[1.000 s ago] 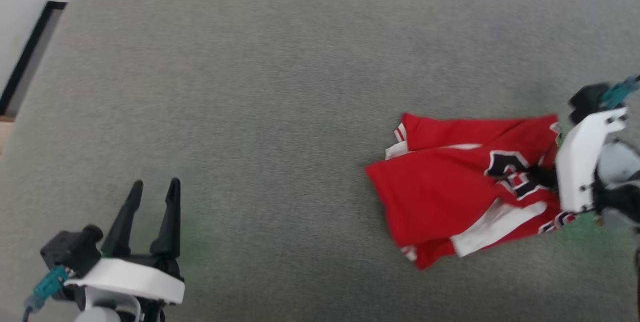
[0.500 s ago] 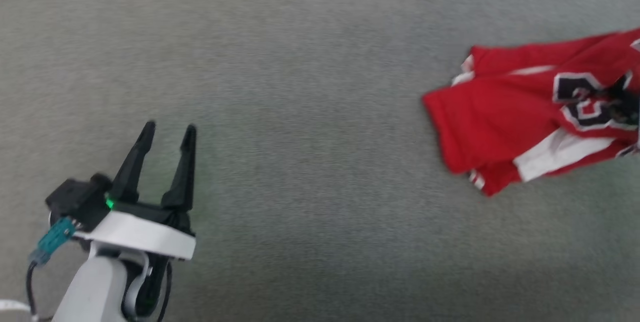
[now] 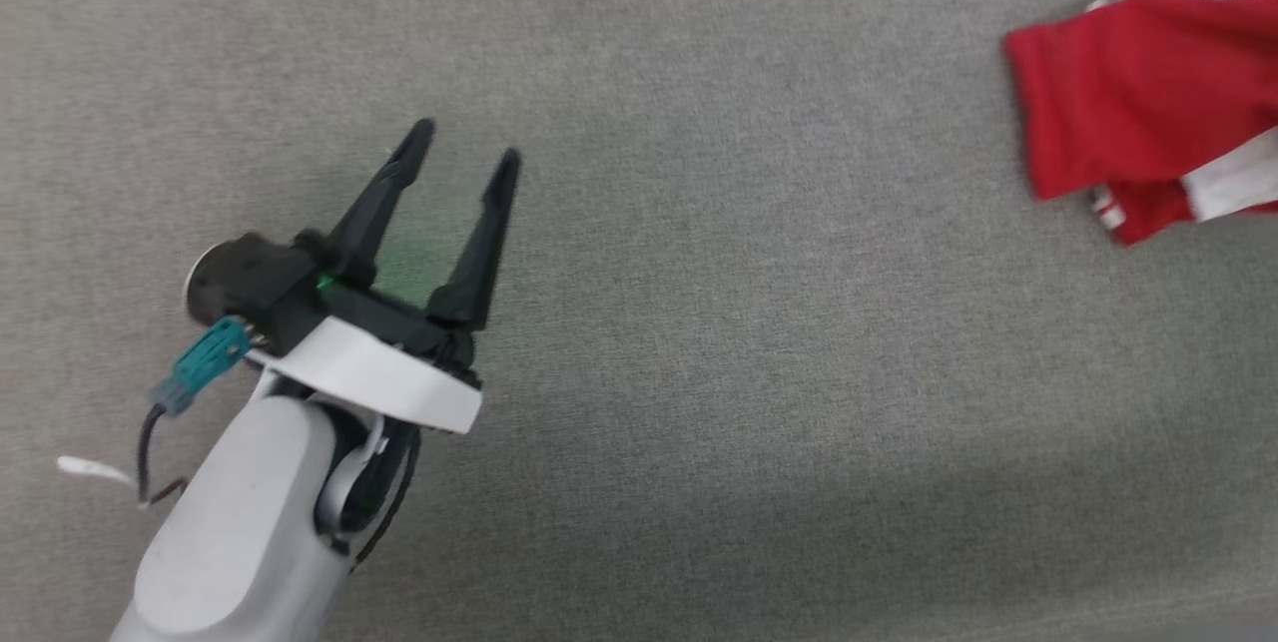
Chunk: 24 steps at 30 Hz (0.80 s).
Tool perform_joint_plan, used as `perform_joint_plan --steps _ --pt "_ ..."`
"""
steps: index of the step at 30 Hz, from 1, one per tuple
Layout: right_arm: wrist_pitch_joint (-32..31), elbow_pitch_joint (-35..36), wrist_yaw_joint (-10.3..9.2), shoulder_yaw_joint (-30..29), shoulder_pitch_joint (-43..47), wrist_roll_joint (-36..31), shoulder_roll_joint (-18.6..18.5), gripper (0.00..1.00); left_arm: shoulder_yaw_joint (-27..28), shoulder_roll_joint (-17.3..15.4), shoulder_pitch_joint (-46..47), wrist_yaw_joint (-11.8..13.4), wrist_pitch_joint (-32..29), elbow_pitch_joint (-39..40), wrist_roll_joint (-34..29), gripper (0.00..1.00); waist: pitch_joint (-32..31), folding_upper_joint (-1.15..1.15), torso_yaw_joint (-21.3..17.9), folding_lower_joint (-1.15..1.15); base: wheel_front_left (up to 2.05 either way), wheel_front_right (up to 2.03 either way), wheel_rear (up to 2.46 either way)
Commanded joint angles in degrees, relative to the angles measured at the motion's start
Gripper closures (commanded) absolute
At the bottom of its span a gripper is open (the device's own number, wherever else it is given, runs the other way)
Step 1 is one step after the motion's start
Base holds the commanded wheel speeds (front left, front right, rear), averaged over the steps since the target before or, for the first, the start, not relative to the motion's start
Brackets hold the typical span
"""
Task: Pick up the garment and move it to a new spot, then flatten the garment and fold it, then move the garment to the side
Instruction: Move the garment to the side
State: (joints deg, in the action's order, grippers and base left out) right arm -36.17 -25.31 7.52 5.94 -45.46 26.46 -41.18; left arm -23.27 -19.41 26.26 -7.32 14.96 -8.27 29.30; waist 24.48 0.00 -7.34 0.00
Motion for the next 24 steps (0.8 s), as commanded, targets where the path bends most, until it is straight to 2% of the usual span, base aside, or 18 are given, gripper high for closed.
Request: perform_joint_plan --steps 1,9,13,19,21,22,24 --pt "1.16 -1.36 -0.06 -0.16 -1.28 -0.93 -0.54 1.00 -0.78 0.06 1.34 -0.20 0.29 -0.22 0.74 0.00 0.97 0.00 -0.62 0.00 0.00 0.00 0.00" --pt "9.67 -11.08 -0.06 -1.82 -6.20 -11.70 -1.32 1.00 -5.10 0.52 6.05 -0.20 0.29 -1.06 1.22 0.00 3.92 0.00 -0.23 0.00 0.00 0.00 0.00" --pt "12.96 -16.23 -0.06 -3.23 -8.15 -17.17 -0.16 1.00 -6.12 0.50 7.62 -0.20 0.29 -1.09 1.34 0.00 5.28 0.00 0.63 0.00 0.00 0.00 0.00" --pt "17.79 -23.14 -0.05 -7.07 -10.65 -21.40 2.51 0.98 -5.52 0.58 8.62 -0.20 0.29 -1.36 1.87 0.00 6.18 0.00 2.18 0.00 0.00 0.00 0.00" --pt "18.85 -24.94 -0.05 -8.35 -11.36 -22.54 3.21 0.25 -4.68 0.45 8.28 -0.20 0.29 -1.18 1.91 0.00 6.13 0.00 2.47 0.00 0.00 0.00 0.00" --pt "19.18 -25.72 -0.06 -9.11 -11.84 -23.10 3.40 0.00 -4.19 0.29 7.91 -0.20 0.29 -1.14 1.91 0.00 6.05 0.00 2.54 0.00 0.00 0.00 0.00" --pt "19.81 -26.89 -0.06 -10.42 -12.94 -24.11 3.52 0.00 -3.03 0.14 7.11 -0.20 0.29 -1.07 1.63 0.00 5.76 0.00 2.65 0.00 0.00 0.00 0.00"
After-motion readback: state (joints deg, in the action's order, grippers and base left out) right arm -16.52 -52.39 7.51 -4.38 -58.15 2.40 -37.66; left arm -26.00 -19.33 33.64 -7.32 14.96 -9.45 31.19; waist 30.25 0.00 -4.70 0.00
